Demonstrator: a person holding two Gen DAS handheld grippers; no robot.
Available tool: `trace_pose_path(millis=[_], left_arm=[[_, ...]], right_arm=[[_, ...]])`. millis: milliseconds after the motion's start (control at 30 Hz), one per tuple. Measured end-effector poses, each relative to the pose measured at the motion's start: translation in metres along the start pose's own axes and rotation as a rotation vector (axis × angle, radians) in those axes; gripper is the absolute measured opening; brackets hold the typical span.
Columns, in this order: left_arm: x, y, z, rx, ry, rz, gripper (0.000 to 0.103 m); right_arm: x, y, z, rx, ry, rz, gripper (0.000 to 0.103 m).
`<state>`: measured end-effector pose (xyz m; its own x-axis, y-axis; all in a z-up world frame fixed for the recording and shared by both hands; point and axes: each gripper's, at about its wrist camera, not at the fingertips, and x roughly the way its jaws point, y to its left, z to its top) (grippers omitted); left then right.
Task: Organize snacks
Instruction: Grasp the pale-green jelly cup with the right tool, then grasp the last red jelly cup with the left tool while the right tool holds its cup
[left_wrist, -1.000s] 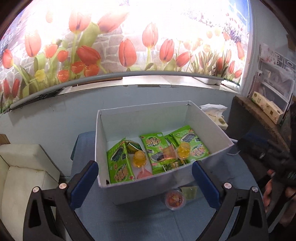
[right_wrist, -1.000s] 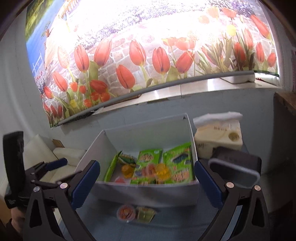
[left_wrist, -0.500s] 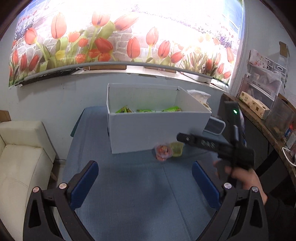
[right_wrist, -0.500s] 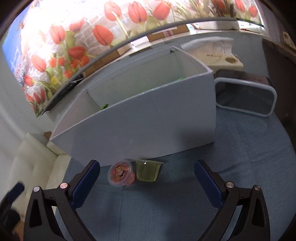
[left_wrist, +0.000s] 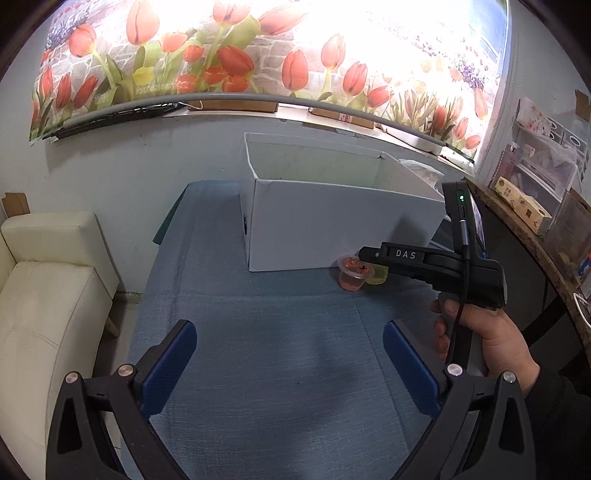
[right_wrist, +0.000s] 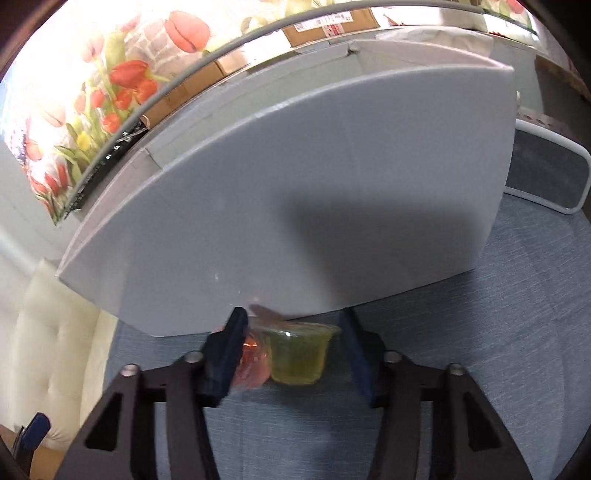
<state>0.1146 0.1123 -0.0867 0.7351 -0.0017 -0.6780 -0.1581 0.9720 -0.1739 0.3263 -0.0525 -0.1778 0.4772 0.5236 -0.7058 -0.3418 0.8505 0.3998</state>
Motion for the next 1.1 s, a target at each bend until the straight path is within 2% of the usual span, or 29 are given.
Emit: trace_pose_path(millis=[167,300,667,867,900,933,1000,1033,1100], left_arm=[[0.01,-0.009,0.001,0.013,0.01,-0.003,0.103],[0.027,-0.021,0.005,0.035,0.028,0.004,0.103],[0.131,-0.074,0.029,0.075,0.102,0.09,0.103],[0.164,-0.086,0.033,0.068,0.115,0.106,0.102],[0.166,-0.085,0.033,0.056,0.114,0.094,0.095],[0.167,-0.082,0.034,0.042,0.113,0.087,0.075],[0.165,-0.078,0.036,0.027,0.109,0.089,0.056],[0.164,-0.077,0.035,0.027,0.108,0.087,0.051],[0.16,-0.077,0.035,0.044,0.112,0.083,0.052]], right_arm=[[-0.01,-0.011,-0.004,0.028,-0.022,0.035,0.052],[-0.033,-0.015,-0.013,-0.004,-0.059,0.036,0.052],[-0.111,-0.05,-0.045,-0.013,-0.105,0.08,0.052],[-0.132,-0.067,-0.057,-0.013,-0.108,0.08,0.052],[-0.132,-0.07,-0.058,-0.016,-0.105,0.075,0.052],[-0.132,-0.072,-0.059,-0.014,-0.103,0.074,0.052],[-0.133,-0.079,-0.061,-0.004,-0.095,0.087,0.052],[-0.131,-0.078,-0.061,-0.003,-0.097,0.084,0.052],[-0.13,-0.078,-0.062,-0.011,-0.098,0.087,0.052]])
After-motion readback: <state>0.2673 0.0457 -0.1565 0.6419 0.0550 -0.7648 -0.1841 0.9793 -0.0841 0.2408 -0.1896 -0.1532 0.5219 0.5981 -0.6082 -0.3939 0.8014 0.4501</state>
